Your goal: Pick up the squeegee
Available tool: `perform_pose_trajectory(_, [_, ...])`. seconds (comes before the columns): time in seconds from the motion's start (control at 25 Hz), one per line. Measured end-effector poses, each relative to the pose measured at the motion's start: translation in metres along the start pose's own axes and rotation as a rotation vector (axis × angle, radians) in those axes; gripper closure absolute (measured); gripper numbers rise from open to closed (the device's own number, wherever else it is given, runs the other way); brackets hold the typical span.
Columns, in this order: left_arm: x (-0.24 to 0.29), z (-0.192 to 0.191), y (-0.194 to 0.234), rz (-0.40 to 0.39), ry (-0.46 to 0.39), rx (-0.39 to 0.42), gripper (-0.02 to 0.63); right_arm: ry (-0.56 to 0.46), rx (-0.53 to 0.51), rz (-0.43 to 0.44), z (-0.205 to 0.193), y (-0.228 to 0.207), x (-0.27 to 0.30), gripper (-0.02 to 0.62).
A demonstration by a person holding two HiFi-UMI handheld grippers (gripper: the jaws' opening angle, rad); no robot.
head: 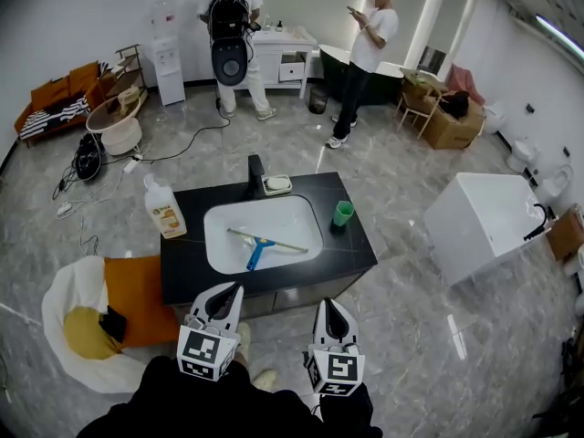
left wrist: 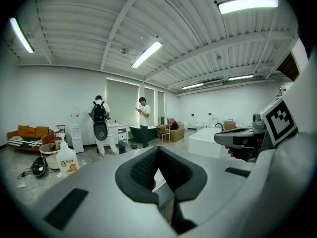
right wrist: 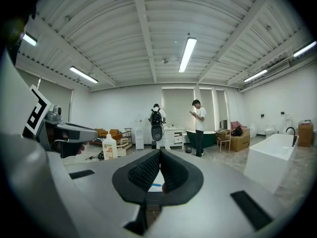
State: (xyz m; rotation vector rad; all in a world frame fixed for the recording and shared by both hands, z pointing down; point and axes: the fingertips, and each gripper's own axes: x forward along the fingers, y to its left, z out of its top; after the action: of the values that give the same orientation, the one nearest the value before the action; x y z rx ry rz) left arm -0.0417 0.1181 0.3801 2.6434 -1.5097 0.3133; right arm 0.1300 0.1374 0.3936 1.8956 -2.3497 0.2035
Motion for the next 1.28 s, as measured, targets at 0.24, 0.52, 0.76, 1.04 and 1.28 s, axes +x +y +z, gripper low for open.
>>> perform_pose_trajectory(0.24, [0.034, -0.006, 0.02, 0.003, 0.017, -0.008, 0.588, 0.009, 0.012, -0.002, 0.0, -0.01, 0.041, 0.58])
perform_pose_trajectory(0.52, [0.089, -0.013, 0.06, 0.002, 0.065, -0.03, 0.588, 0.054, 0.017, 0.013, -0.003, -0.012, 0.108, 0.58])
perform_pose_trajectory(0.76, [0.149, -0.03, 0.095, -0.007, 0.126, -0.057, 0.588, 0.111, 0.037, 0.011, -0.018, -0.025, 0.176, 0.58])
perform_pose_trajectory(1.04, [0.216, -0.053, 0.129, -0.039, 0.201, -0.086, 0.588, 0.193, 0.062, 0.011, -0.044, -0.029, 0.248, 0.58])
perform_pose_trajectory(1.28, [0.257, -0.088, 0.144, -0.075, 0.277, -0.121, 0.588, 0.261, 0.081, 0.004, -0.073, -0.036, 0.291, 0.58])
